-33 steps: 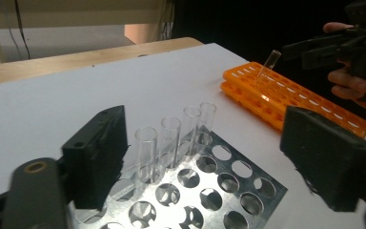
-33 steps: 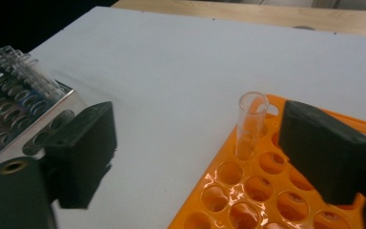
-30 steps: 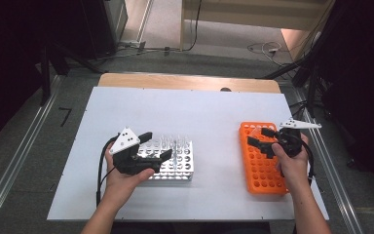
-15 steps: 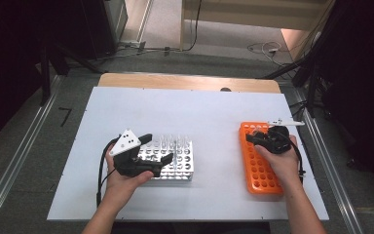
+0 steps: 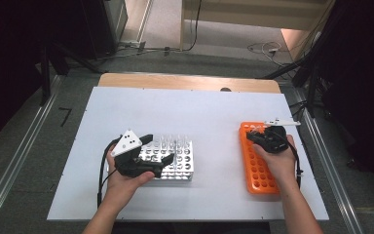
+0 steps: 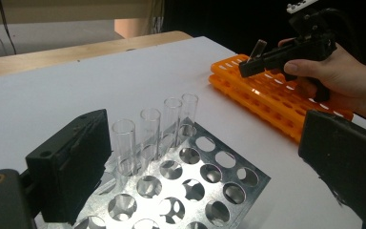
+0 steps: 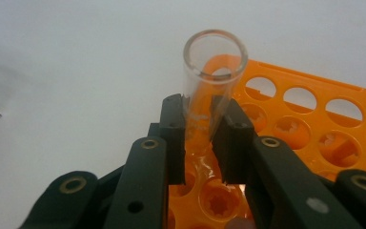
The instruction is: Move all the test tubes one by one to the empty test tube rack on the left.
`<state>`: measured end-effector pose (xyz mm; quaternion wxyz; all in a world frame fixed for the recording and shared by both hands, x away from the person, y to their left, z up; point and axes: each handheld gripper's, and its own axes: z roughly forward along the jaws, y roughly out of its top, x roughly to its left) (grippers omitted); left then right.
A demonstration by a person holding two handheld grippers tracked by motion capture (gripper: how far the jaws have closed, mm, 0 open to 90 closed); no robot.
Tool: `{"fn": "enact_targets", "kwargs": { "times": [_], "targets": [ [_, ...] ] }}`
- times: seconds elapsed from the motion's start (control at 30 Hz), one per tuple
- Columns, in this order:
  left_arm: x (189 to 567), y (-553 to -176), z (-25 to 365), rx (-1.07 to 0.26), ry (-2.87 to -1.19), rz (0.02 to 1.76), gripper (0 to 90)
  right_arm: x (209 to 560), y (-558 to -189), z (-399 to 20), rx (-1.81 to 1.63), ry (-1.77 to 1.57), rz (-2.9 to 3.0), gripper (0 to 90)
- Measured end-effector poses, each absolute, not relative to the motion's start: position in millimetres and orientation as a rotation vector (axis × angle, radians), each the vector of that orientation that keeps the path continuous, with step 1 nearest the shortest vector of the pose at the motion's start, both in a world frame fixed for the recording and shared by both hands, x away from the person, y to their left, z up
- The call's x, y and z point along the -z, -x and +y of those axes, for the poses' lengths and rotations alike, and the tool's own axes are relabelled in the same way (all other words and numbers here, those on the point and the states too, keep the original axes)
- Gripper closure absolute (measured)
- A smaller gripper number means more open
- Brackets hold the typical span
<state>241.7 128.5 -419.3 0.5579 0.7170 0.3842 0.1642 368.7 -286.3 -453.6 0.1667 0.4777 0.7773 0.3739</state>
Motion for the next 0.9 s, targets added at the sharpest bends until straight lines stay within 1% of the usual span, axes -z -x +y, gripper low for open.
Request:
{"fn": "enact_targets", "kwargs": {
  "times": [0.23,0.57,0.9],
  "targets": [
    [419.5,-241.4,127.4,-0.390,-1.694,0.900,3.1,447.5,-364.4,-292.8,-1.126,-1.350,2.169,73.6],
    [417.3,-239.8,126.9,-0.395,-1.692,0.888,3.1,421.7,-347.2,-301.8,-1.250,-1.291,2.134,73.6],
    [412.4,-236.4,124.0,-0.398,-1.690,0.870,3.0,404.2,-326.6,-280.7,-1.326,-1.172,2.221,73.6]
  ]
}}
